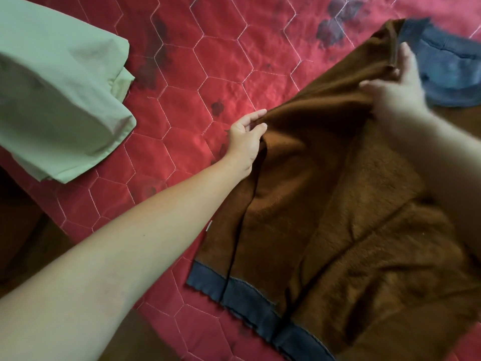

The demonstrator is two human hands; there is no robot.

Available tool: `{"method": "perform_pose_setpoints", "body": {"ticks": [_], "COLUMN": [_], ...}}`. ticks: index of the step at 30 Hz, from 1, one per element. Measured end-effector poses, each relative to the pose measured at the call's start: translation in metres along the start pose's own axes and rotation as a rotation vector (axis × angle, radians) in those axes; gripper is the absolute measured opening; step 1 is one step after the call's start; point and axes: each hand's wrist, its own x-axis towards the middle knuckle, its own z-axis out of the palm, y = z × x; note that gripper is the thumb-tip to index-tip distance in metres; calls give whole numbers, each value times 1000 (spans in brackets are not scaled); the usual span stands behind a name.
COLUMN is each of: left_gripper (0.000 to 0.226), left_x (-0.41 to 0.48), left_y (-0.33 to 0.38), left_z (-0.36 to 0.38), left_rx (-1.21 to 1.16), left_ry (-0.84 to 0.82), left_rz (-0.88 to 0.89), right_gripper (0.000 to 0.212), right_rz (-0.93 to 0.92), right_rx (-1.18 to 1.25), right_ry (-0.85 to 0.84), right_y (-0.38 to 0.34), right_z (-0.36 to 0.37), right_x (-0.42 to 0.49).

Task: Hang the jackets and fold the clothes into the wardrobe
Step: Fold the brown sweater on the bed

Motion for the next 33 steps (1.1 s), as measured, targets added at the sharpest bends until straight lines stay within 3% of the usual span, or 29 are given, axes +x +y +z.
{"method": "perform_pose_setpoints", "body": {"ticks": [2, 4, 6, 7, 8, 10, 14, 18, 21, 27, 33], "left_gripper": [35, 39, 50, 58, 65, 73, 74, 77, 85, 85, 85], "left_x": [-5, -16, -33, -43, -49, -56, -53, -69, -95, -105, -106], "left_y": [4, 10, 7, 1, -9, -30, -48, -50, -66, -82, -76], "left_z": [0, 0, 6, 10, 12, 10, 5, 10, -3, -21, -35], "left_rx": [327, 677, 1054, 1273, 1484, 1727, 1768, 1830, 1853, 1806, 1813], "left_ry": [128, 159, -73, -231, -368, -486, -410, -337, -394, -451, -487], "left_rz": [157, 498, 909, 1016, 1042, 965, 818, 811, 856, 761, 692], "right_gripper": [83, 71, 67, 67, 68, 75, 87, 94, 96, 95, 87], "right_rz": [-153, -247, -319, -338, -322, -214, -103, -76, -72, -146, -44], "right_rx": [-347, -613, -940, -1124, -1277, -1422, -1317, -1366, -1393, -1360, -1387], "right_ry": [39, -17, -82, -104, -114, -86, -49, -139, -209, -270, -301], "right_y": [27, 62, 93, 109, 124, 146, 178, 199, 197, 196, 203], "right_z": [-12, -28, -42, -49, -56, -67, -70, -74, -78, -94, -126], "right_x": [-37, -79, -120, -136, -151, -177, -224, -240, -235, -235, -252]}}
